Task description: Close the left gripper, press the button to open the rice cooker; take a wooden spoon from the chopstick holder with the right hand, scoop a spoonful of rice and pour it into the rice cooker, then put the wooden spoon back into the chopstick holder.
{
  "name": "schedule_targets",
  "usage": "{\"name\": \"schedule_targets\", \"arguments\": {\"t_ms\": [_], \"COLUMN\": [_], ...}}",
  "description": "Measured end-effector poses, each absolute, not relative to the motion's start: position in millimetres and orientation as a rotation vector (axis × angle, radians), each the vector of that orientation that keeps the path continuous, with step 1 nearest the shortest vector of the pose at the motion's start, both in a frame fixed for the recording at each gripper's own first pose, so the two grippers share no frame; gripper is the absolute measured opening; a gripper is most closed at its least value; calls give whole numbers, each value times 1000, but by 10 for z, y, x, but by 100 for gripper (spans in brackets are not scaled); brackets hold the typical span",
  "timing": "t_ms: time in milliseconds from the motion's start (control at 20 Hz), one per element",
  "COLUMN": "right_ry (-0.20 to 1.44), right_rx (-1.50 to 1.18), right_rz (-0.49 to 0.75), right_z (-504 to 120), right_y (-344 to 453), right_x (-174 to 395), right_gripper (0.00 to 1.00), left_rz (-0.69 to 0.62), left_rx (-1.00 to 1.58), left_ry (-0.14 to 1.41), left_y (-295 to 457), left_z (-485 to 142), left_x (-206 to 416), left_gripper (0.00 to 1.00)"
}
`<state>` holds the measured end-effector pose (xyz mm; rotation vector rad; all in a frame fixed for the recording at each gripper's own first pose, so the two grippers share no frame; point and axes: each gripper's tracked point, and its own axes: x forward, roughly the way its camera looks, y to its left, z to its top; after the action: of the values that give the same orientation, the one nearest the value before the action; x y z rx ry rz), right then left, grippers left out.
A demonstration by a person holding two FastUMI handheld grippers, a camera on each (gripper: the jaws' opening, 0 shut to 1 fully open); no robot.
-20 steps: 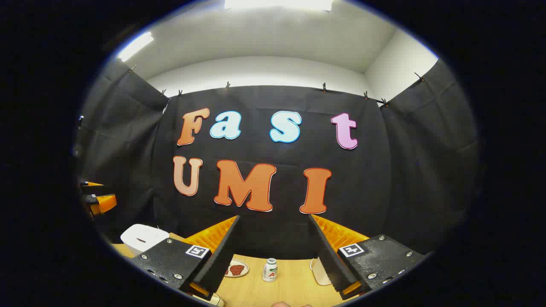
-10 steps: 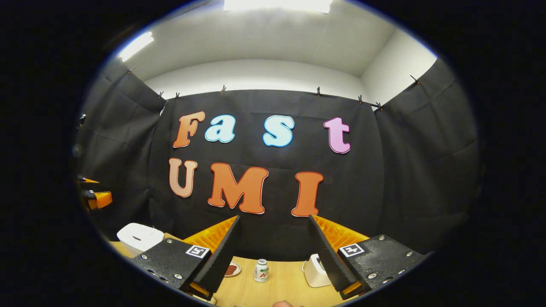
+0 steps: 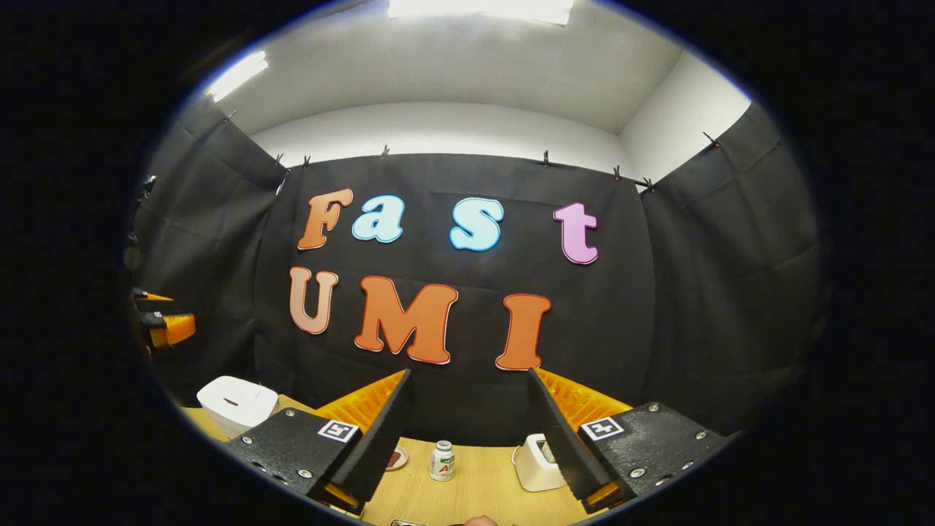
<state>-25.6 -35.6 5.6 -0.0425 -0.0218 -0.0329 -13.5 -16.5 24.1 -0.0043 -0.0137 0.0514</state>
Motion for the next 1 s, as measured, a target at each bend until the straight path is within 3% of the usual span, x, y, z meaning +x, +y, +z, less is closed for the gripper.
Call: {"name": "schedule_targets", "arguments": {"t_ms": [450,700,1000], "right_ry": [0,26,36], "right_rx": [-43,-34,-4], "right_rz": [-8,6,42], "right_z": [-75,-228,-364], "right_y": [-419,-523,-587], "right_x": [-278,-258,-212], "right_gripper": [95,95,95], "left_rz": [85,104,83], "left_rx": [-11,21,34], "left_ry": [-47,-1,77], "left_y": [-159,-219,-475], "left_z": [391,307,145], "left_x": [-219,-200,-231], "left_gripper": [99,37,37]}}
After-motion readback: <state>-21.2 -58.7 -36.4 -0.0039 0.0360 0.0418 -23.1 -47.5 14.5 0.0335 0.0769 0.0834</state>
